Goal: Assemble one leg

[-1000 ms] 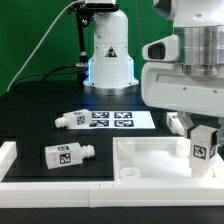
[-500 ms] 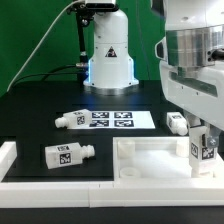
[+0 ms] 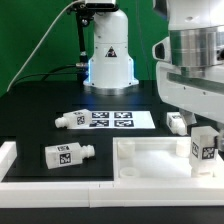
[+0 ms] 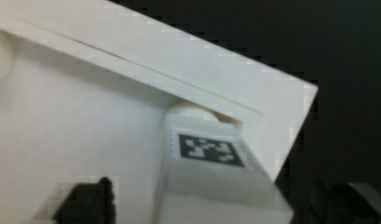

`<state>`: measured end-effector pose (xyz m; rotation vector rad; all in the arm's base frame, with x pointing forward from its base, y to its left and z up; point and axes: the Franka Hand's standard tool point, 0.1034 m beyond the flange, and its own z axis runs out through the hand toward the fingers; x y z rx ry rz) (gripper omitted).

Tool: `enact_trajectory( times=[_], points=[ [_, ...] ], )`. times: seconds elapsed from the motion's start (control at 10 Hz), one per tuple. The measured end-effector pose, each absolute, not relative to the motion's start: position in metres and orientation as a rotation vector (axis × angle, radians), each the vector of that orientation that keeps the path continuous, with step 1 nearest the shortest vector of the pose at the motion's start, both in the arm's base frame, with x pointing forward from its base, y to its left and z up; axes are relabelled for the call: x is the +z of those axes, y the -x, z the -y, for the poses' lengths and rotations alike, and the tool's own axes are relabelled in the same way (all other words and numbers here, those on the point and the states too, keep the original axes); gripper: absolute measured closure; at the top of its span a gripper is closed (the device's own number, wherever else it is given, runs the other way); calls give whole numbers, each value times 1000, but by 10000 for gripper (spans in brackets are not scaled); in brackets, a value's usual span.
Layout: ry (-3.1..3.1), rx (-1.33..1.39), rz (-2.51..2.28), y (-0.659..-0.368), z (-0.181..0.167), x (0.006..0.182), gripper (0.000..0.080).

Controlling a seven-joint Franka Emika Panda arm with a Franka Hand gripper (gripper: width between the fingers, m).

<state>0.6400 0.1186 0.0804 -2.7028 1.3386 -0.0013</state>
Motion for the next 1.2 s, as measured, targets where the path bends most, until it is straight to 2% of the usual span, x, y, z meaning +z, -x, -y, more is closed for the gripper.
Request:
enact_trajectory(
  times=[0.5, 0.7, 0.8, 0.9, 1.0, 1.1, 1.2],
  points=[
    [2924, -40, -767, -640, -116, 80, 151],
    [3046, -99, -255, -642, -117, 77, 151],
    [3050, -131, -179, -642, -118, 76, 151],
    [3036, -122, -292, -642, -118, 76, 266],
    [3037, -122, -294, -642, -117, 76, 266],
    [3026, -119, -363, -642, -118, 76, 402],
    [3016, -112, -452, -642, -115, 75, 505]
  ],
)
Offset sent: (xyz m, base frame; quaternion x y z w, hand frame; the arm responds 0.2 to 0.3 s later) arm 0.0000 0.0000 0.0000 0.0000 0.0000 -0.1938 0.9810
